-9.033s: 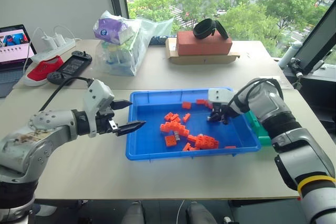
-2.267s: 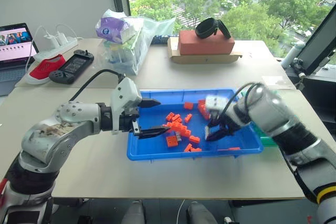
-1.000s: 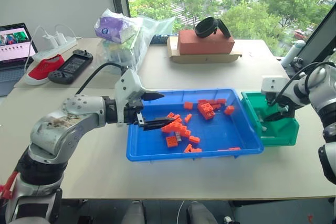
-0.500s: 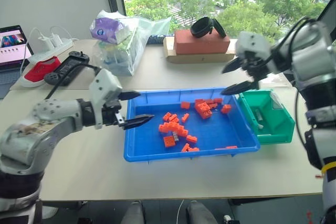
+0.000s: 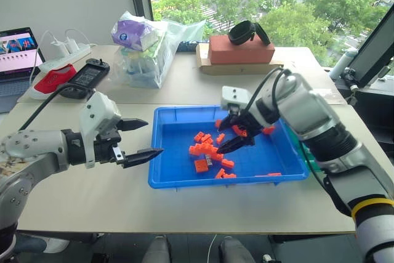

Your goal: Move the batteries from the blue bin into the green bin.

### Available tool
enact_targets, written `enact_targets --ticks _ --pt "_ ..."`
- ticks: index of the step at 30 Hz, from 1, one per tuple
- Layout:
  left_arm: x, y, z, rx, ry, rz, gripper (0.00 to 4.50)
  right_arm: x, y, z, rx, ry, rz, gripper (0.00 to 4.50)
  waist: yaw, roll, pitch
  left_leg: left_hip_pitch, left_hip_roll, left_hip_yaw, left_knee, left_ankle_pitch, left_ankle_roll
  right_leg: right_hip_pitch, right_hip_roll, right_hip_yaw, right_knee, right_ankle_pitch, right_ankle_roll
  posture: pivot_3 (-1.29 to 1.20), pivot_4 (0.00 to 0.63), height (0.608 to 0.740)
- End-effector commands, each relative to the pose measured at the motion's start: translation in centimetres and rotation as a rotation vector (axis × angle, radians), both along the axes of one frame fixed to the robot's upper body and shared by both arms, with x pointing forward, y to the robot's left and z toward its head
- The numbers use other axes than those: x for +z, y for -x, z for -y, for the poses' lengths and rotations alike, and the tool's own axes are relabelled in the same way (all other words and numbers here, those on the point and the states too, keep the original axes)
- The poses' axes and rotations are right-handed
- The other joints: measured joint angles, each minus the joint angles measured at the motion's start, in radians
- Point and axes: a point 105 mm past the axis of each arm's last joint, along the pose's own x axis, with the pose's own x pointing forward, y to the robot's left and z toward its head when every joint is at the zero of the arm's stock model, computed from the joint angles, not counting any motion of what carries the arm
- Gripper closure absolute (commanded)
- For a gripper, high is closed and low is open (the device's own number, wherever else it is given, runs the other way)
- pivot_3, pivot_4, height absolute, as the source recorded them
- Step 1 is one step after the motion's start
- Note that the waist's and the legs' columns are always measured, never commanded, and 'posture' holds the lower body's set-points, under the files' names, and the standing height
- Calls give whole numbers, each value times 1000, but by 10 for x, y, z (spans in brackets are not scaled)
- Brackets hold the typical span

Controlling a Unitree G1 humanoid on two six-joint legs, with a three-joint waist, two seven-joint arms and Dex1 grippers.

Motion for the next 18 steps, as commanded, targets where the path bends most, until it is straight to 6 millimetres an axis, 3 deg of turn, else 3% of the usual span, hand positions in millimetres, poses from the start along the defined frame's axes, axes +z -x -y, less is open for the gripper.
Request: enact_targets --ticks 1,7,8,13,18 --pt "10 4 1 -3 -19 47 0 -3 0 -9 -14 -9 29 57 0 0 0 0 0 0 0 0 0 0 0 0 0 0 0 0 150 740" --pt "7 1 -3 8 -12 33 0 -18 -15 -13 -79 -12 28 57 -2 0 0 0 0 0 0 0 0 0 0 0 0 0 0 0 150 740" --pt "5 0 -5 17 -21 28 0 -19 -17 -14 -89 -15 26 574 -2 0 0 0 0 0 0 0 0 0 0 0 0 0 0 0 150 740" --pt "1 -4 -9 23 -28 23 0 -21 -11 -16 -24 10 31 2138 -2 0 0 0 0 0 0 0 0 0 0 0 0 0 0 0 150 740" --pt "-1 -5 -9 16 -27 14 0 -3 -8 -17 -16 -32 55 3882 -3 0 0 0 0 0 -1 0 0 0 0 0 0 0 0 0 150 740"
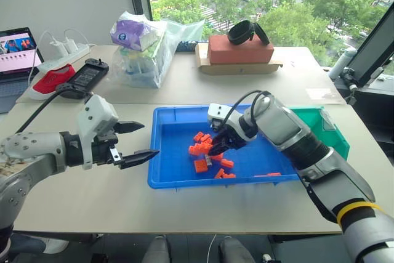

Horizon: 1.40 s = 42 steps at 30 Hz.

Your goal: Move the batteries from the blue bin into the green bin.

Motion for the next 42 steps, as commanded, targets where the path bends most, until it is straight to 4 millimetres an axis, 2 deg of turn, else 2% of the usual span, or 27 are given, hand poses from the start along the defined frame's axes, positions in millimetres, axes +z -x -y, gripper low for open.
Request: enact_targets --ticks 1,6,9,13,19,21,23,24,25,26,30,33,37,40,42 --pt "7 -1 -1 -4 6 38 0 31 2 1 34 -51 71 4058 1 0 0 0 0 0 0 0 0 0 0 0 0 0 0 0 150 740" --pt "13 -9 0 -4 20 63 0 75 -28 25 -124 -144 190 4058 2 0 0 -1 0 0 0 0 0 0 0 0 0 0 0 0 150 740" --pt "15 -12 3 -20 37 72 0 88 -48 43 -230 -166 244 4058 1 -1 0 -1 0 0 0 0 0 0 0 0 -1 0 0 0 150 740" --pt "15 -17 5 -30 35 75 0 76 -64 64 -273 -82 324 4058 1 -1 0 -1 0 0 -1 0 0 0 0 0 -1 0 0 0 150 740" --pt "15 -18 12 -76 31 66 0 57 -61 72 -258 -55 266 4058 -3 -1 0 -2 0 0 -1 0 0 -2 0 0 -1 0 0 0 150 740" --pt "12 -20 13 -85 17 58 0 49 -62 79 -268 -26 264 3049 -1 -1 0 -2 0 0 -1 0 0 -2 0 0 -1 0 0 0 150 740" --pt "13 -22 16 -101 19 60 0 49 -62 83 -274 -14 268 2545 1 -1 0 -2 0 0 -1 0 0 -2 0 0 -1 0 0 0 150 740" --pt "15 -24 18 -110 25 64 0 53 -63 84 -283 -19 276 2111 1 -1 0 -2 0 0 -1 0 0 -2 0 0 -1 0 0 0 150 740" --pt "17 -25 19 -120 29 66 0 56 -64 86 -291 -24 285 1950 1 -2 0 -2 0 0 -1 0 0 -2 0 0 -1 0 0 0 150 740" --pt "17 -25 20 -130 29 66 0 60 -64 88 -297 -26 294 1492 1 -2 0 -3 0 0 -1 0 0 -2 0 0 -1 0 0 0 150 740" --pt "19 -32 18 -142 40 68 0 74 -59 93 -267 -38 331 118 1 -2 0 -3 0 0 -1 0 0 -2 0 0 -1 0 0 0 150 740" --pt "19 -35 17 -151 58 64 0 87 -51 92 -230 -78 339 118 0 -1 0 -3 0 0 -1 0 0 -2 0 0 -1 0 0 0 150 740" --pt "20 -34 19 -188 107 64 0 105 -33 78 -149 -159 319 118 -2 -1 0 -3 0 0 -1 0 0 -2 0 0 -1 0 0 0 150 740" --pt "21 -32 19 -201 125 70 0 102 -15 65 -62 -164 268 118 0 -1 0 -3 0 0 -1 0 0 -2 0 0 -1 0 0 0 150 740" --pt "21 -28 20 -235 138 66 0 91 -2 55 -2 -144 224 118 1 -1 0 -3 0 0 -1 0 0 -2 0 -1 -1 0 0 0 150 740"
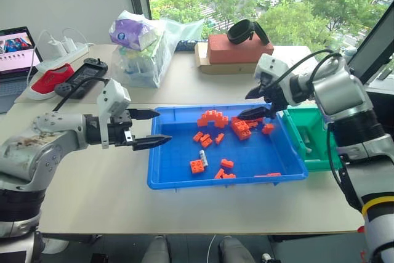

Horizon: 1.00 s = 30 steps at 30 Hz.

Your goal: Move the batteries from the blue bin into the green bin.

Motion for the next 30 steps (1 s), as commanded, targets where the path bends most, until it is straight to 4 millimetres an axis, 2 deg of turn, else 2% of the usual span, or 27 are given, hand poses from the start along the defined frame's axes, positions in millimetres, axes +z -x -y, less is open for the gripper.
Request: enact_targets --ticks 1,4,11,17,23,27,30 --pt "13 10 0 -57 35 49 0 -6 26 -19 120 21 -43 118 0 0 0 0 0 0 0 0 0 0 0 0 0 0 0 0 150 740" --pt "16 14 2 -84 48 49 0 -31 44 -32 195 57 -115 118 1 0 0 0 0 0 0 0 0 0 0 0 0 0 0 0 150 740" --pt "20 12 -1 -74 58 72 0 -66 50 -44 201 114 -141 118 0 0 0 0 0 0 1 0 0 0 0 0 1 0 0 0 150 740" --pt "27 15 -4 -71 79 87 0 -73 48 -41 173 129 -134 118 1 0 0 0 0 0 1 0 0 0 0 0 1 0 0 0 150 740" --pt "42 22 -26 -18 28 70 0 -73 47 -41 149 129 -123 118 -1 0 0 0 0 0 1 0 0 0 0 0 1 0 0 0 150 740" --pt "60 30 -30 -30 37 60 0 -76 44 -53 139 91 -134 118 0 -1 0 0 0 0 1 0 0 0 0 0 0 0 0 0 150 740" --pt "62 33 -29 -42 16 53 0 -83 43 -69 152 64 -133 118 -2 -1 0 0 0 0 1 0 0 0 0 0 0 0 0 0 150 740"
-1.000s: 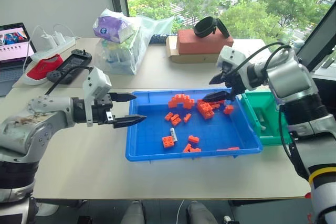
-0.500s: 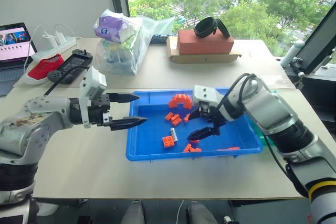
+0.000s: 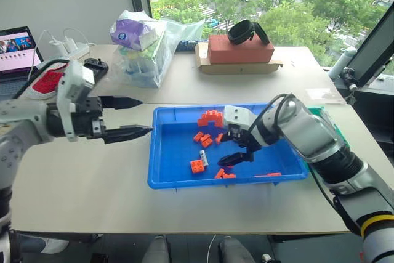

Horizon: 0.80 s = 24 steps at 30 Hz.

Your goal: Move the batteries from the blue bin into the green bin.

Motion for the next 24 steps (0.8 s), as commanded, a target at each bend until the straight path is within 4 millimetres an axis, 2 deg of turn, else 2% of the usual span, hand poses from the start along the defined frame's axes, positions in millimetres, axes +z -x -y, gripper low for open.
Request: enact_targets --ticks 1,4,7,11,19,24 --pt "12 9 0 -22 -21 29 0 -1 0 -17 23 -34 25 118 -1 0 0 0 0 0 0 0 0 0 0 0 0 0 0 0 150 740" --pt "6 8 -1 -15 -64 31 0 -7 2 -26 110 -33 76 118 2 0 0 0 0 0 0 0 0 0 0 0 0 0 0 0 150 740" --pt "-5 6 -4 -5 -102 16 0 -16 2 -25 174 -3 115 118 3 0 0 0 0 0 0 0 0 0 0 0 0 0 0 0 150 740" --pt "-4 9 -5 -2 -114 19 0 -23 2 -26 220 -4 111 118 3 -1 0 0 0 0 0 0 0 0 0 0 0 0 0 0 150 740" --pt "-9 20 -2 -47 -137 -11 0 -33 -9 -29 215 -26 102 118 0 -1 0 0 0 0 0 0 0 0 0 0 0 0 0 0 150 740" --pt "-10 21 -4 -39 -144 -12 0 -41 -9 -32 237 -31 91 118 1 -1 0 0 0 0 0 0 0 0 0 0 0 0 0 0 150 740"
